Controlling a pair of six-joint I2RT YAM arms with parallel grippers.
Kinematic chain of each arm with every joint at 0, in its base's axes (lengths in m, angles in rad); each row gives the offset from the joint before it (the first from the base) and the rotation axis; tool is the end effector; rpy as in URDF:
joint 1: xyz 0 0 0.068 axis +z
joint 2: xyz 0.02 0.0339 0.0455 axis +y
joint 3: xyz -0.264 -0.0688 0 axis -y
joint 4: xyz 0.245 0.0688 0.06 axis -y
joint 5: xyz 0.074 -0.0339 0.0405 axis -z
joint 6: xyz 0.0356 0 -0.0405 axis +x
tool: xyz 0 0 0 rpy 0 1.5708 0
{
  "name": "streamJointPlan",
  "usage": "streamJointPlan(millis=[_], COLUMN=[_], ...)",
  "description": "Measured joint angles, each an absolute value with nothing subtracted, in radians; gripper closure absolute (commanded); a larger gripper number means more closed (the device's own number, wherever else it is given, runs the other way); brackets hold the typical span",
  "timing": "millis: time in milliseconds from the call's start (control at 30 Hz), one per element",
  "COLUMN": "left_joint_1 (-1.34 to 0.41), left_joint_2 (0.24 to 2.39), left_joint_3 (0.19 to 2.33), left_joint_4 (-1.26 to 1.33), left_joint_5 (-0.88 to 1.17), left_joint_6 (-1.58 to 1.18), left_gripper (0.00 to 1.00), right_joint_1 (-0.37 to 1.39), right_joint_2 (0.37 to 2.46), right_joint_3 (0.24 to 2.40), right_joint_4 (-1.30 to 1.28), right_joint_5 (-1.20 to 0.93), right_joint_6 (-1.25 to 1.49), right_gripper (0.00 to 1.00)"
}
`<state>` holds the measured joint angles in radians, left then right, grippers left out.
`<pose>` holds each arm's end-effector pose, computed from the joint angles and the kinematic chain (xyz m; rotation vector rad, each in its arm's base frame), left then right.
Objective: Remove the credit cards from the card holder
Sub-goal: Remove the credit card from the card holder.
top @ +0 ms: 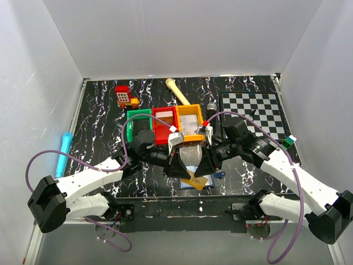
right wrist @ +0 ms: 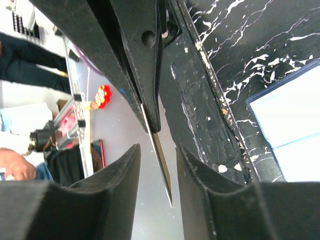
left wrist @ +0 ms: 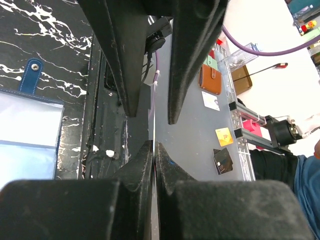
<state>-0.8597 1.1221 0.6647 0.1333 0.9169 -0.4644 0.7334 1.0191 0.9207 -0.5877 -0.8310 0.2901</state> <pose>0.1368 -0.2021 0.2665 1.1126 1.8618 -1.6991 0.1363 0.1582 0.3119 -0.9994 2.1926 1.4544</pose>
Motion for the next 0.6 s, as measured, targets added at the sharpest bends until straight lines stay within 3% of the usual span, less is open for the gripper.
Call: streamJointPlan(millis=[267, 600], left_joint_1=[-0.789, -0.772], left_joint_2=[1.045, 0.873], left_joint_3=[0.599, 0.481], left_joint_4=[0.168, 0.399], left_joint_5=[0.82, 0.664], left_joint_6=[-0.495, -0.644], left_gripper=[1.0, 1.0], right_joint_1=[0.649, 0.629], right_joint_2=[0.857, 0.692], right_joint_3=[0.874, 0.654], right_joint_4=[-0.46, -0.152], right_joint_5=[-0.715, -0.628], right_joint_6=[0.393, 0.61], right_gripper=[0.41, 0.37])
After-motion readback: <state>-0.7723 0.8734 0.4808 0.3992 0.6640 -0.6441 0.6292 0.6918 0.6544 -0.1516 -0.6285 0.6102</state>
